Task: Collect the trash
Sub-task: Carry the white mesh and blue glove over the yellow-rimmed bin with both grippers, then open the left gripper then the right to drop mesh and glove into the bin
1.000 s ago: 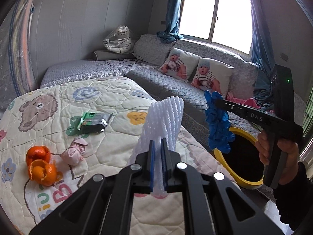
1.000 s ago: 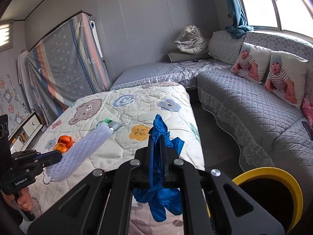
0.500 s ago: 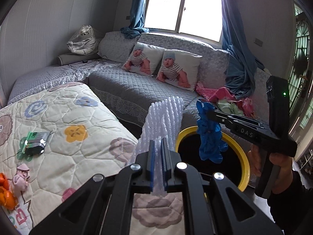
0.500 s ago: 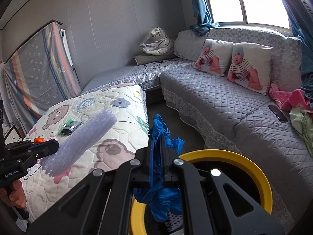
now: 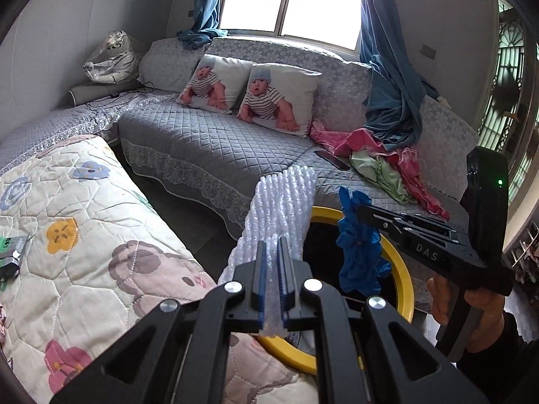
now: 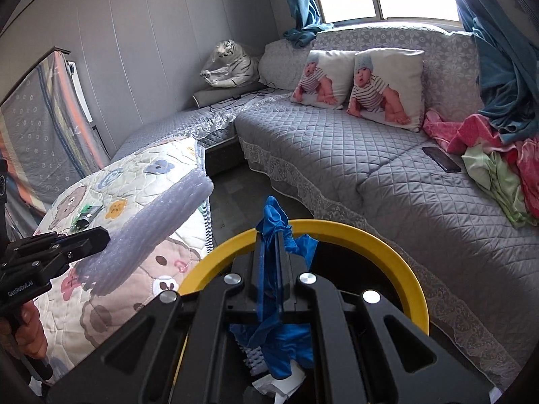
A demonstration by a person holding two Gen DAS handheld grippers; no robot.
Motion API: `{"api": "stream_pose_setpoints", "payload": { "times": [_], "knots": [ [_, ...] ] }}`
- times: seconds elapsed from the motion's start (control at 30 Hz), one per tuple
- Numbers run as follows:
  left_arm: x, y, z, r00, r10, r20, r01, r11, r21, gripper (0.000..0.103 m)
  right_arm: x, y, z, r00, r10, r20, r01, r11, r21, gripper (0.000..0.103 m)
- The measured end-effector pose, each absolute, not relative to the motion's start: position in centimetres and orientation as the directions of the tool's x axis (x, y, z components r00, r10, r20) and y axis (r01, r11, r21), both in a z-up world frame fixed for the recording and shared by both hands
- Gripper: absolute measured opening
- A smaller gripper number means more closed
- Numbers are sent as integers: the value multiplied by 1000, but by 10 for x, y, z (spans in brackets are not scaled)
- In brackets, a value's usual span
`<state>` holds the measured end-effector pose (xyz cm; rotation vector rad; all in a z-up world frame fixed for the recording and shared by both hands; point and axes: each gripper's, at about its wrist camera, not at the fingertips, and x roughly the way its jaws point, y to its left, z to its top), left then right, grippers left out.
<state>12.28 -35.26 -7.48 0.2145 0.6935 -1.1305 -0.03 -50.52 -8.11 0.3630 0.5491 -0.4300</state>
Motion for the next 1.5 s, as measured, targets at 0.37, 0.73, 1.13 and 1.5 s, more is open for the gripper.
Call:
{"api": "stream_pose_setpoints", "payload": {
  "times": [0.37, 0.73, 1.13, 1.5],
  "knots": [
    [113, -381, -93, 204, -746, -634, 887, 415, -202, 6, -16, -511, -104, 740, -300, -602, 516, 827, 223, 5],
    [105, -403, -106, 174, -737, -654, 884, 409, -226, 7, -27, -520, -117, 718, -298, -628, 549, 798, 249, 5],
    [111, -398, -112, 187, -730, -657, 858, 447, -252, 37, -33, -530, -116, 712, -311, -630, 583, 762, 282, 6],
    [131, -372, -103, 267, -734, -625, 814, 519, -261, 54, -32, -535, -115, 683, -345, -644, 619, 741, 260, 21]
  ]
}}
